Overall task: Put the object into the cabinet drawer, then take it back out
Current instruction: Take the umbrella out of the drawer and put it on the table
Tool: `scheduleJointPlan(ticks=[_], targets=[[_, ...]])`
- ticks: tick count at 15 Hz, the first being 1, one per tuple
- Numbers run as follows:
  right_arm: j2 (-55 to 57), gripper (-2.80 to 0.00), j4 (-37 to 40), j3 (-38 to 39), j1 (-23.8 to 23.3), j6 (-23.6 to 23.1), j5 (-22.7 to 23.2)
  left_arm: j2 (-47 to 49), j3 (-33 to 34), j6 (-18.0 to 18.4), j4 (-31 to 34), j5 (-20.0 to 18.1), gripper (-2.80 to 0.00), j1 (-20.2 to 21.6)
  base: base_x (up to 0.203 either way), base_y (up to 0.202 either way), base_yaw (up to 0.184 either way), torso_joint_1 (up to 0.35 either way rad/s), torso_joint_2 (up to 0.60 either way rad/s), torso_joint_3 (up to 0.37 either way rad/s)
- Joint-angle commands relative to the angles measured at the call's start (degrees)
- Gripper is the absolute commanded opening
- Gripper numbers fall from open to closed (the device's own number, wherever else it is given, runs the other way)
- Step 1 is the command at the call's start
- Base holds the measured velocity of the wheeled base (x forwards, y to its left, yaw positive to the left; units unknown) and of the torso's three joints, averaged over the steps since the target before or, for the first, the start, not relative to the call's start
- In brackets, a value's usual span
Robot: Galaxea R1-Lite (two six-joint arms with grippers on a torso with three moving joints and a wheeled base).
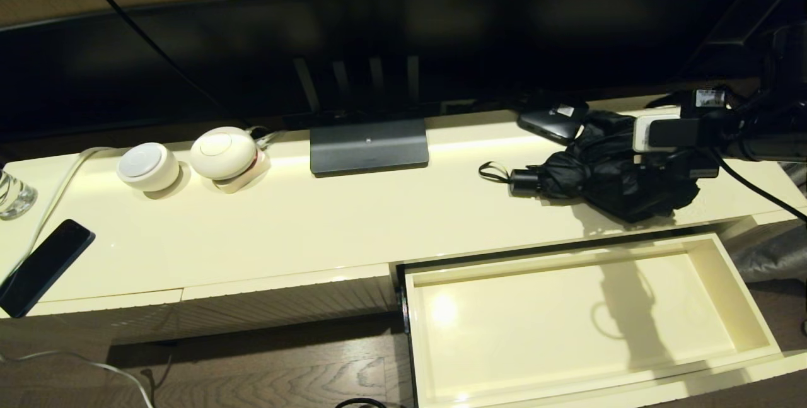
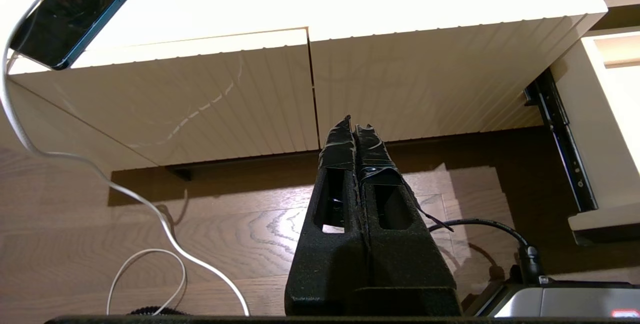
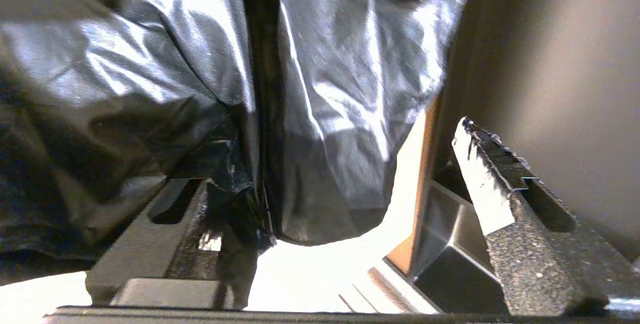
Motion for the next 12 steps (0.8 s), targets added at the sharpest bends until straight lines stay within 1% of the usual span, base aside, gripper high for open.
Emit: scheduleJointPlan(ticks=[1,2,9,12], targets=[[-0.3,0.0,-1.2,0.2,-0.3,-0.5,0.1,0.1,0.2,0.0,-0.1,0.0,-2.8,0.0,0.0,0.0,0.0,0.0,0.0,0.0],[-0.6,0.0,-4.1,0.7,-0.8,-0.6,0.3,0.1,0.2,0.0,-0.1,0.0,-2.8,0.0,0.0,0.0,0.0,0.0,0.0,0.0],[-2.3,0.0,-4.4,2.2,-1.1,-0.5,0.2,0.1,0.2,0.0,-0.1,0.0,-2.8,0.0,0.0,0.0,0.0,0.0,0.0,0.0],[-3.4,0.0,-4.6,3.9,-1.1,-0.7,0.1,0.1,0.2,0.0,0.0,0.0,-2.8,0.0,0.0,0.0,0.0,0.0,0.0,0.0]])
